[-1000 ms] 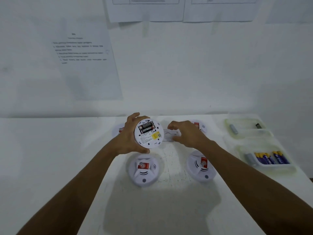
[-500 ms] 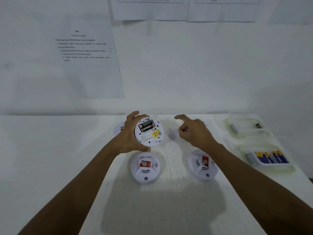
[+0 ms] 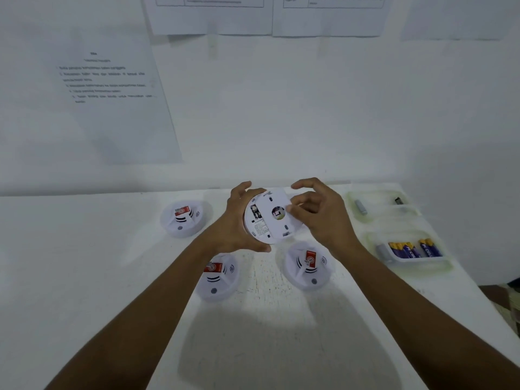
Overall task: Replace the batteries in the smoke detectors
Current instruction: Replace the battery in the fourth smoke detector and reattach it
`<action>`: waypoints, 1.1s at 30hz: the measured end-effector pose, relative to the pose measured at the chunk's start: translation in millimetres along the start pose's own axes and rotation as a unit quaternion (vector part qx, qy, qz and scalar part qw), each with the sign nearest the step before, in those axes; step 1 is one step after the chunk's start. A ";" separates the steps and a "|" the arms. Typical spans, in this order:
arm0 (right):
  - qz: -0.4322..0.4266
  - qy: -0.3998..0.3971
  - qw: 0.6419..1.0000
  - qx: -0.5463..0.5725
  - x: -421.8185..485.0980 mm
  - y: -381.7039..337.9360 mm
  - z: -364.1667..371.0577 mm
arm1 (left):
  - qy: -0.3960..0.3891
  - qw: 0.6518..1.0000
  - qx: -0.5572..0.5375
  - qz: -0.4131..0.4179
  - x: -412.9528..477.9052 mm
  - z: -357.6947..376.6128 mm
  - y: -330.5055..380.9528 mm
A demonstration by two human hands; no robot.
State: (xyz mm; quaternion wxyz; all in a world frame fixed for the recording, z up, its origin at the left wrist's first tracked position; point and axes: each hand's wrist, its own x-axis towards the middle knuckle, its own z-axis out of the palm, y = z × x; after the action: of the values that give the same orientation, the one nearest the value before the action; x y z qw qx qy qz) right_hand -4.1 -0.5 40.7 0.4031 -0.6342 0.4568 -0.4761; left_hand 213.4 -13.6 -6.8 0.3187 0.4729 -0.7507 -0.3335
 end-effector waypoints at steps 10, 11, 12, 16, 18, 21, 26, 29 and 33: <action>-0.157 0.015 0.948 -0.276 -2.5 21.6 2.3 | 0.017 0.999 0.004 0.030 9.2 15.7 11.9; -0.160 0.016 0.944 -0.288 -3.2 20.4 3.4 | 0.018 0.999 0.000 0.029 8.8 15.3 12.3; -0.162 0.017 0.940 -0.300 -4.2 18.4 4.4 | 0.021 0.999 -0.007 0.028 8.5 14.7 12.7; -0.142 0.002 0.931 -0.337 -5.8 6.6 8.2 | 0.031 0.999 -0.022 0.026 6.9 13.4 15.2; -0.135 -0.007 0.930 -0.343 -5.4 2.6 9.3 | 0.037 0.999 -0.024 0.025 6.5 13.4 15.6; -0.133 -0.021 0.931 -0.339 -5.5 -2.2 10.1 | 0.045 0.998 -0.026 0.040 5.1 12.7 15.1; -0.133 -0.037 0.933 -0.331 -3.8 -6.8 10.0 | 0.035 0.997 -0.061 0.033 0.1 8.0 22.6; -0.124 -0.058 0.937 -0.322 -2.5 -7.8 9.7 | 0.030 0.997 -0.060 0.022 -3.6 6.2 23.2; -0.116 -0.073 0.931 -0.339 0.2 -12.3 12.8 | 0.022 0.998 -0.061 0.012 -4.5 4.5 25.9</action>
State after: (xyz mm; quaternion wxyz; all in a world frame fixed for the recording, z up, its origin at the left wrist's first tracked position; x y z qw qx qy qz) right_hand 10.7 3.5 49.5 0.1385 -0.8149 0.4831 -0.2888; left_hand 198.4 0.0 10.7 0.3675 0.4514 -0.7271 -0.3640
